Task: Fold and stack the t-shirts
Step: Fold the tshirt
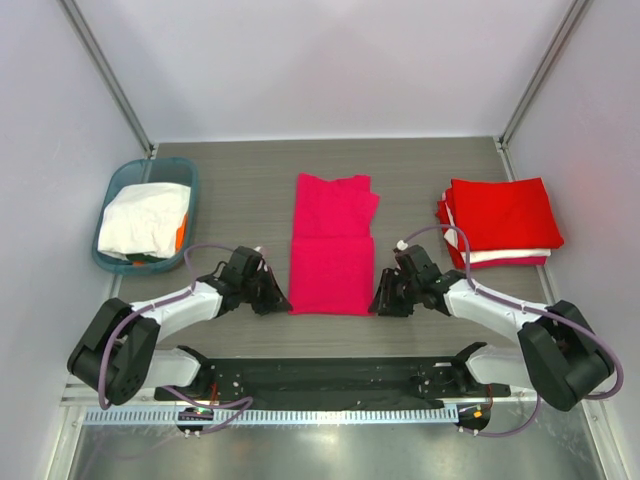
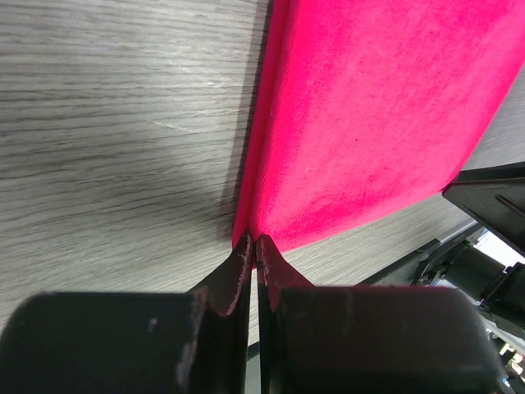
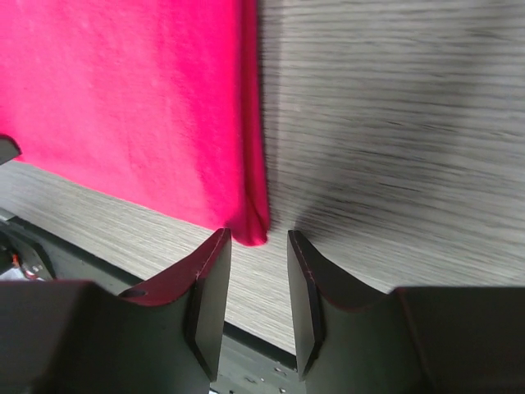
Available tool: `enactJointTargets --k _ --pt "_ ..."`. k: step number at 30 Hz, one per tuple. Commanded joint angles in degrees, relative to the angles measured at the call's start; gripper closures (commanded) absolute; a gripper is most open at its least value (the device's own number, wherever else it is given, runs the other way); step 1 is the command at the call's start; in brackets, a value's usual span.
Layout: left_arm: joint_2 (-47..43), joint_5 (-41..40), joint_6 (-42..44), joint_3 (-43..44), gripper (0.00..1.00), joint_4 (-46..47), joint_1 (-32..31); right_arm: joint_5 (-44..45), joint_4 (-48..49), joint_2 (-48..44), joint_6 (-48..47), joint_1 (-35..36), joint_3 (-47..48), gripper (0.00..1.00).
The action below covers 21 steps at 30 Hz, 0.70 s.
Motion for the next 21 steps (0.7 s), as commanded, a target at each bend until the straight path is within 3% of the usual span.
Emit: enactJointTargets --k 1,6,11,14,21 --pt "-0.81 -0.75 0.63 0.24 0.96 -1.87 -0.3 -0.26 3.04 1.35 1.2 0.73 -0.79 0.6" --pt "-0.28 -0.49 0.98 0.41 0.92 -2.05 -0.21 -0.7 5.15 2.84 2.25 0.9 -1.14 0.62" --pt "-1.94 -2.33 1.42 0.41 0.77 -4.59 -0.3 -0.96 5.15 3.02 2.25 1.34 -1.23 0.64" --pt "-1.87 -2.25 1.16 0.41 0.69 -4.51 -0.3 -0.7 5.15 3.63 2.08 1.69 -1.66 0.7" --pt "0.33 -2.24 1.24 1.47 0.64 -4.33 -0.83 0.97 5.24 3.11 2.34 1.69 -2.28 0.94"
